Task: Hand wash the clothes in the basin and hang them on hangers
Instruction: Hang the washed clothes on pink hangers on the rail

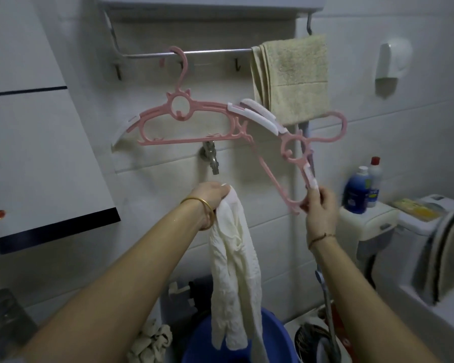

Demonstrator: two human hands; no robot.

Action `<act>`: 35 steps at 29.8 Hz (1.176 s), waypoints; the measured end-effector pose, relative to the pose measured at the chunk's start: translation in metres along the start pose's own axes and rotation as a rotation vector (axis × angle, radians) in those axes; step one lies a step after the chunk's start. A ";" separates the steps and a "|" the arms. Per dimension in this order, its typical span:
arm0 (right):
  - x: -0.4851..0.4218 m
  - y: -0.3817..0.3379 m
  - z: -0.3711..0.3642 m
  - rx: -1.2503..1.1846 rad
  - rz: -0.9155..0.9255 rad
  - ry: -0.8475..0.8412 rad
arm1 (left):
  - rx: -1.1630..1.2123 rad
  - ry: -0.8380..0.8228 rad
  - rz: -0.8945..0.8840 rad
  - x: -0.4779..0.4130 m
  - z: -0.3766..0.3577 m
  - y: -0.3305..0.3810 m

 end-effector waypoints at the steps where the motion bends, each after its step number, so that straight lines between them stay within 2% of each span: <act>1: 0.012 0.019 0.002 -0.091 -0.093 -0.030 | -0.003 -0.023 -0.003 0.001 -0.005 -0.001; 6: 0.058 0.072 -0.013 -0.598 -0.531 -0.244 | -0.032 -0.075 -0.008 0.003 -0.026 -0.008; 8: 0.069 0.072 -0.025 -0.698 -0.578 -0.365 | -0.057 -0.089 -0.015 0.001 -0.031 -0.011; 10: 0.074 0.060 -0.035 -0.718 -0.547 -0.469 | -0.059 -0.078 -0.011 0.003 -0.032 -0.015; 13: 0.077 0.045 -0.041 -0.628 -0.420 -0.549 | -0.047 -0.071 0.024 0.003 -0.031 -0.024; 18: 0.073 0.055 -0.047 -0.328 -0.313 -0.449 | -0.023 -0.102 0.068 0.009 -0.029 -0.029; 22: 0.069 0.068 -0.043 -0.191 -0.342 -0.426 | 0.008 -0.064 0.035 0.006 -0.026 -0.028; 27: 0.076 0.079 -0.039 0.097 -0.328 -0.523 | -0.035 0.015 -0.024 -0.002 -0.014 -0.020; 30: 0.078 0.069 -0.041 0.080 -0.272 -0.566 | -0.030 0.027 -0.016 -0.005 -0.010 -0.021; 35: 0.078 0.070 -0.042 0.065 -0.280 -0.614 | -0.041 0.026 -0.016 -0.002 -0.008 -0.024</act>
Point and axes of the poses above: each hand's wrist, its own x-axis away from the middle knuckle, its own z-axis out of the back of the hand, y = z × x, the point moved 5 cm from there along -x, towards the middle knuckle, and after that the axes turned 12 degrees about -z, right-handed, at the moved point
